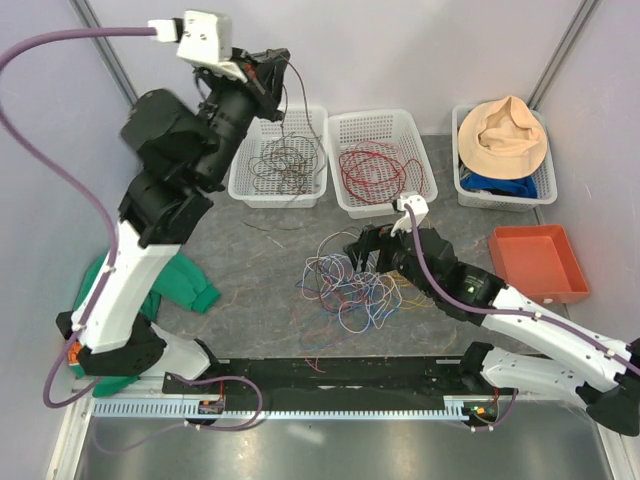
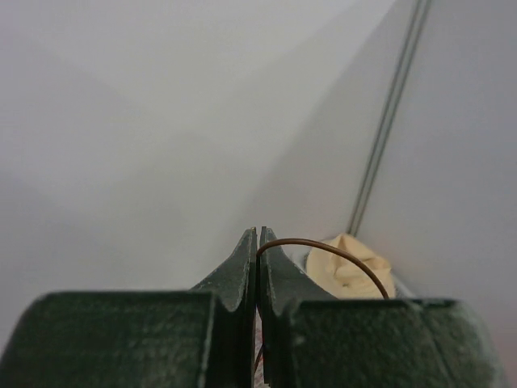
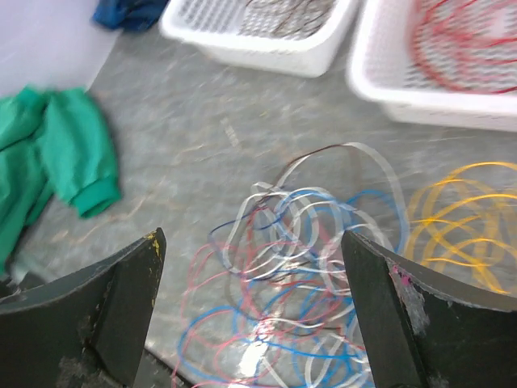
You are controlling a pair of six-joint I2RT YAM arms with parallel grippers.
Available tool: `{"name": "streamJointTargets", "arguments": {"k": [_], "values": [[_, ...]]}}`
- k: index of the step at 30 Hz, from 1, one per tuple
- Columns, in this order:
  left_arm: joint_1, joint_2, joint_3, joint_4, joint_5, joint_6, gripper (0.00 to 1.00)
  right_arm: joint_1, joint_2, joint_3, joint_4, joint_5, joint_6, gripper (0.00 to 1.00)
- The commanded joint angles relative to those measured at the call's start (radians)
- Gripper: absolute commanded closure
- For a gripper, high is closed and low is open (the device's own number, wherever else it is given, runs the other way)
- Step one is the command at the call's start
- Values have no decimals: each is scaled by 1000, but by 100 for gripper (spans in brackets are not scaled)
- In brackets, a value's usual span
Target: Untangle the cables
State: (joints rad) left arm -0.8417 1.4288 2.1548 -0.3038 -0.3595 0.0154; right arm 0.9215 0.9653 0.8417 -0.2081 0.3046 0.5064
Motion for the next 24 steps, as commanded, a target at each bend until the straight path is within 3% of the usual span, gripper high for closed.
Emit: {"name": "streamJointTargets", "arguments": {"k": [1,7,16,24], "values": [[204,30,-123,-110,124,-242,98,5,-34,-16,-160,111,-26,2],[372,156,-138,-90,261,-361,98,4,-50,-75,-88,57,-22,2],[437,395,106,-55,295,-345,98,2,-37,-133,30,42,-42,2],[487,527,93,17,300,-362,98,4,-7,-188,104,1,-29,2]]}}
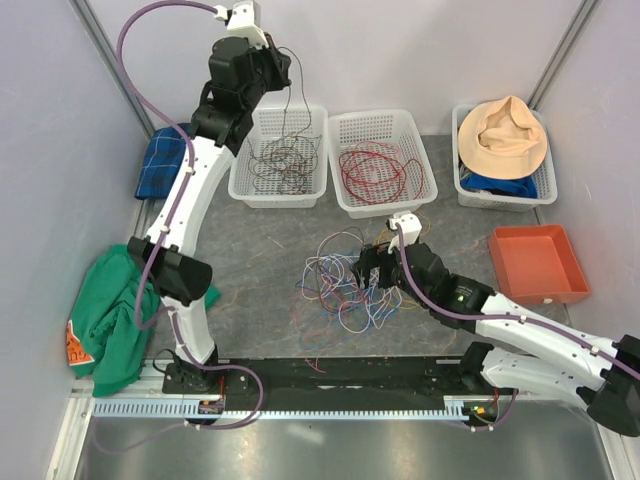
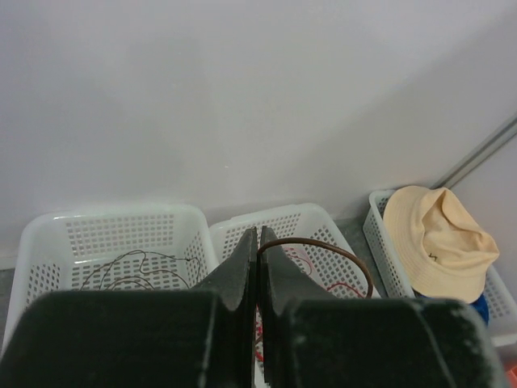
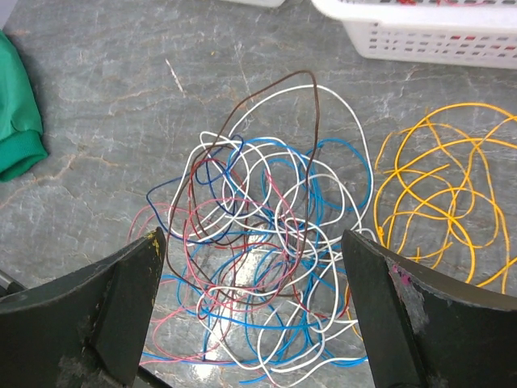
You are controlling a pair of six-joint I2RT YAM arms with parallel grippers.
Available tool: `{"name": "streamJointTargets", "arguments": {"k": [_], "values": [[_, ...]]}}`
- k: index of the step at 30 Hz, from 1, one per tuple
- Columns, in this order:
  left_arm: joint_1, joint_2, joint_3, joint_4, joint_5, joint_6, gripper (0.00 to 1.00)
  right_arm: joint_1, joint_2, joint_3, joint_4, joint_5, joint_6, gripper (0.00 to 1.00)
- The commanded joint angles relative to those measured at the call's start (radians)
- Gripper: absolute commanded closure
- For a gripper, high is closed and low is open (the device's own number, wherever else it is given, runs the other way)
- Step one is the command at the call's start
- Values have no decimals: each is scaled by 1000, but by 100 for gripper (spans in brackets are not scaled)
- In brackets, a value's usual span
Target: Untangle the cables
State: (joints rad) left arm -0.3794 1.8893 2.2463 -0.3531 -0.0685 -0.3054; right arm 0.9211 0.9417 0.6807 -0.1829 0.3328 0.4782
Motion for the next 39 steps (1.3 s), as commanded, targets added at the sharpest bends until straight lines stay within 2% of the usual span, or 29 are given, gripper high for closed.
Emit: {"name": "streamJointTargets", "arguments": {"k": [1,4,6,7,9,10,11,15,17,20,23,25,26,27,29,30,33,36,39], "values": [[30,77,-16,80,1,-43,98,5,22,-32,80,-31,2,2],[43,116,-106,160,-79,-38,98,4,31,-49,85,-35,11,2],[59,163,-137,199,-106,-44,89,4,28,-56,85,-38,11,2],[66,184,-131,198,-100,-50,68,4,25,-58,82,-37,8,2],[88,241,-67,142,-88,-90,45,4,20,-52,71,-35,5,2],[91,251,-45,123,-90,-104,6,5,17,-47,66,-34,-3,2],[96,249,-28,109,-88,-124,0,4,13,-43,62,-28,-3,2],[94,141,-74,120,-74,-156,0,4,8,-43,62,-6,-6,2],[91,39,-114,121,-54,-176,0,4,14,-43,62,9,-6,2],[62,-145,-276,124,-63,-233,0,4,6,-47,60,44,8,2],[-34,-339,-578,149,-178,-270,0,5,-27,-35,39,93,13,2],[-130,-427,-690,149,-244,-296,0,4,-70,-15,13,153,5,2],[-165,-502,-799,149,-264,-322,0,4,-87,8,-10,175,0,2],[-238,-533,-847,148,-290,-337,0,4,-105,22,-23,189,-22,2],[-314,-608,-969,143,-298,-377,0,4,-155,71,-50,235,-50,2],[-396,-625,-999,128,-332,-383,0,4,-171,88,-58,245,-79,2],[-517,-668,-1060,22,-393,-442,0,5,-216,150,-64,299,-130,2],[-594,-697,-1125,-55,-444,-503,0,4,-219,218,-92,330,-164,2],[-622,-725,-1208,-69,-435,-538,0,4,-208,249,-125,328,-148,2]]}}
